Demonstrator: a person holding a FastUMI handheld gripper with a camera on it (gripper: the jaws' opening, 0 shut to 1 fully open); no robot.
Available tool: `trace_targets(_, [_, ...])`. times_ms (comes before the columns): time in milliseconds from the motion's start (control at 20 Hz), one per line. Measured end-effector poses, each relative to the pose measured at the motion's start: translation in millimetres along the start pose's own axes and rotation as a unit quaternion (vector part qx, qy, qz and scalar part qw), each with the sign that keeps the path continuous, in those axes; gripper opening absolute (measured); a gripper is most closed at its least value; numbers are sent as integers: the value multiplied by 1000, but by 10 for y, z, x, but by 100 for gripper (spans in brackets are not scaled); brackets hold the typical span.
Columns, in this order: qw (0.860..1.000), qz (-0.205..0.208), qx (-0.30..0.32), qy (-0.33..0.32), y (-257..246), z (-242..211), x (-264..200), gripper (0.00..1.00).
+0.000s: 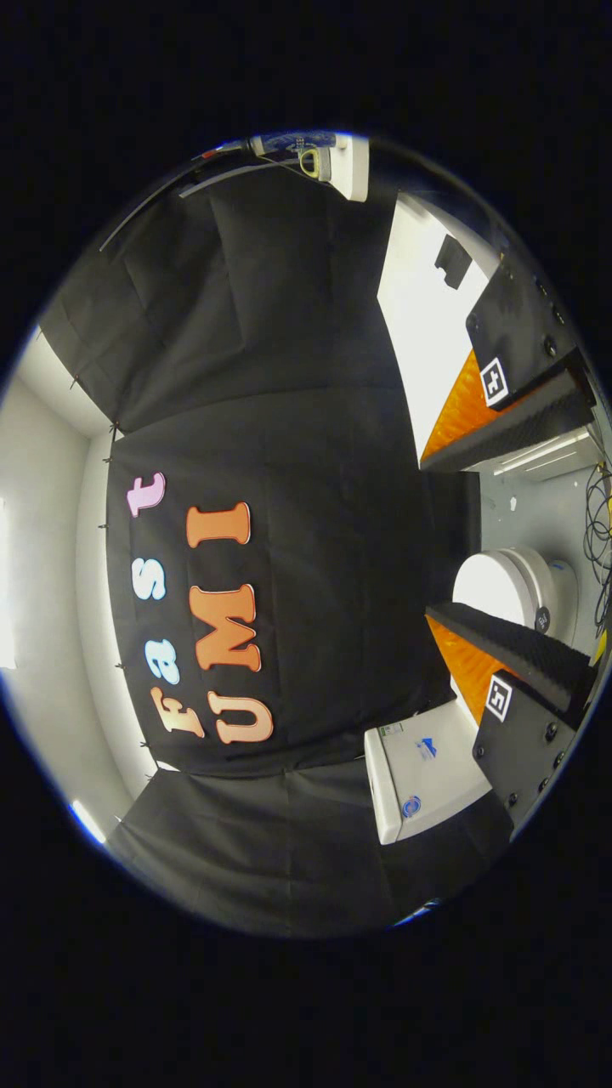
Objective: Open the toilet lid.
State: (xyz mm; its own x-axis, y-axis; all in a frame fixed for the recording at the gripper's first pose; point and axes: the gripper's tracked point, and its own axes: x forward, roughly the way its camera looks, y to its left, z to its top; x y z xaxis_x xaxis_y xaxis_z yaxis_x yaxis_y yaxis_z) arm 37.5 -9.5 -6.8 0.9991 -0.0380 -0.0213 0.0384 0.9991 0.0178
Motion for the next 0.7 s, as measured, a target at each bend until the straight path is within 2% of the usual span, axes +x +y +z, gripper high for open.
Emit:
trace_targets(150, [998,-5,59,29,69,-218,346,98])
trace_targets(400, [982,7,175,71,567,-818,815,98])
trace_targets(600, [960,41,241,139,948,-1552,997,99])
trace_targets(700, [946,40,269,177,1010,-1969,1007,99])
